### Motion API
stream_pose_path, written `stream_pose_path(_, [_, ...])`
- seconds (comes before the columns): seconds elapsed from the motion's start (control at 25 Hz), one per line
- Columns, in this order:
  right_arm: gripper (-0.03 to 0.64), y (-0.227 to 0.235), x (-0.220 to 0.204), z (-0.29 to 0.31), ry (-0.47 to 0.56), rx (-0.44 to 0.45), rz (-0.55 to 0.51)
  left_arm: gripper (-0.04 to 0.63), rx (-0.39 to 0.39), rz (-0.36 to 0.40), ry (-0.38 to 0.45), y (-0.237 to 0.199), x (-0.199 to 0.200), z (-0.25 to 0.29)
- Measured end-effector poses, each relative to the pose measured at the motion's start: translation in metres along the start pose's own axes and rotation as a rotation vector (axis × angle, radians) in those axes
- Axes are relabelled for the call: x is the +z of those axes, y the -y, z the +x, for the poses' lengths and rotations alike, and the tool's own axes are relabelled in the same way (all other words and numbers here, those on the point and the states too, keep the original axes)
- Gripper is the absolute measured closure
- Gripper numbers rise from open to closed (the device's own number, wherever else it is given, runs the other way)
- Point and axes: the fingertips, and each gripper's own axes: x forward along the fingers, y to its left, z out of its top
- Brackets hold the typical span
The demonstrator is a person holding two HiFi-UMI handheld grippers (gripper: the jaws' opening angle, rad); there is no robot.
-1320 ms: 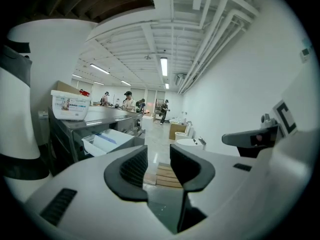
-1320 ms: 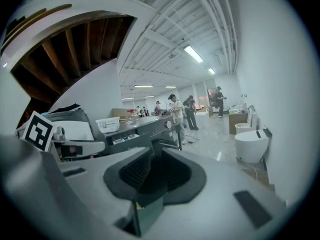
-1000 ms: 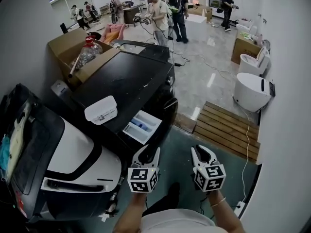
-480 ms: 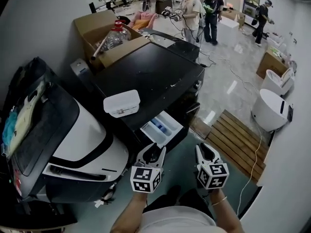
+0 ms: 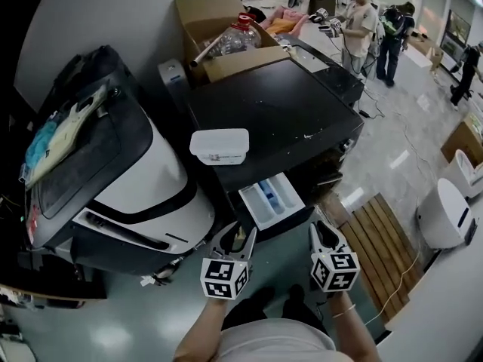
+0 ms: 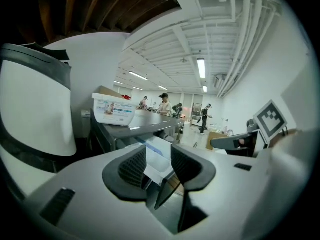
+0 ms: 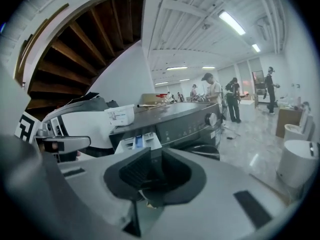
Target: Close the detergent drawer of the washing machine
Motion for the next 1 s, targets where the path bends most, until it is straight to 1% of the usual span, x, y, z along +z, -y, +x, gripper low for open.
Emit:
stream_pose_path(0.28, [0.561,0.006,0.002,0.012,-0.043,0.126,-0.065,0.451,0.173,-0.079,0.011,-0.002,-0.015,-0.018])
stream_pose_path(0.44, [0.561,0.008,0.000,0.014,-0.061,0.178,-0.090,0.449,0.247,-0.104,0.013,0.000,-0.024,-0.029])
stream_pose_path(0.72, [0.561,0.011,-0.006,0.013,-0.086,0.251,-0.132,0.448,0.343,-0.142,-0.001,0.010,-0.045,-0.042])
stream_pose_path(1.0, [0.561,0.019,-0.016,0.013,-0.113,0.289,-0.159,0.446,0.397,-0.162,-0.018,0.024,-0.061,-0.048])
